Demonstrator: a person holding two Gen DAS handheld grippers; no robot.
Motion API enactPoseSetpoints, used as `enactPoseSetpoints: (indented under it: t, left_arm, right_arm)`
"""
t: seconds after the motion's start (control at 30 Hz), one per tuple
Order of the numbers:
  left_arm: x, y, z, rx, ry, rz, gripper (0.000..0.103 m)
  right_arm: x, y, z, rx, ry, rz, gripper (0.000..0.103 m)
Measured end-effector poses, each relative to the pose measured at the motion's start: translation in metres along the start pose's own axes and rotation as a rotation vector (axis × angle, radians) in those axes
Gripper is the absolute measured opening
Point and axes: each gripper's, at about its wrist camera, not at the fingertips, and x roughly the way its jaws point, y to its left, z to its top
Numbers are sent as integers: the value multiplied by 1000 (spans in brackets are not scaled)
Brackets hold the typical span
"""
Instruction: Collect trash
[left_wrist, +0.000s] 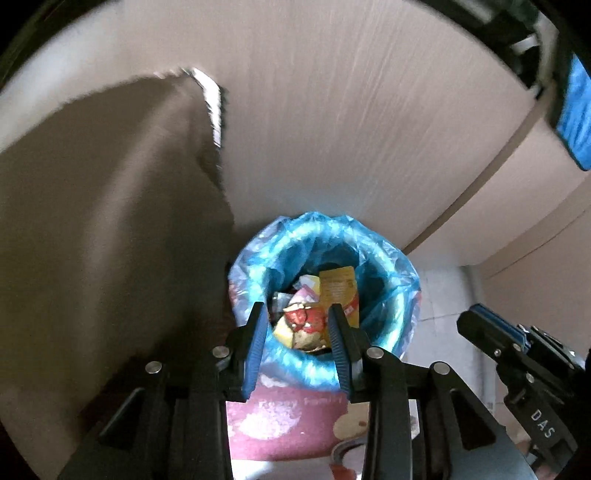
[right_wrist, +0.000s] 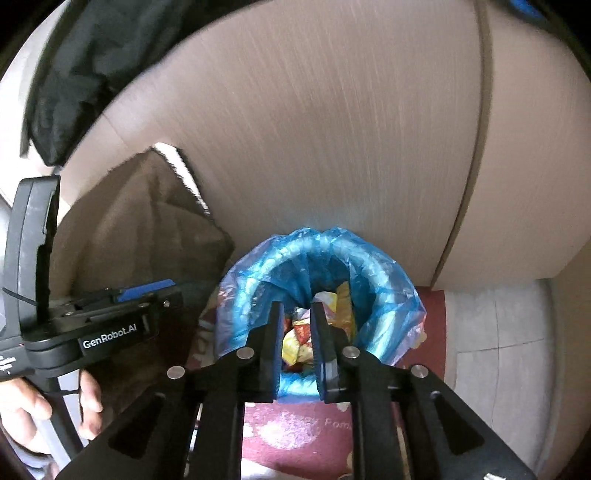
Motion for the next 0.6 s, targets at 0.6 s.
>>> enactPoseSetpoints:
  t: [0.6]
  left_arm:
    - [-248,-12,-179,153,-425,123,35]
  right_arm:
    - [-218,112,-140,-139,-198,-63,23]
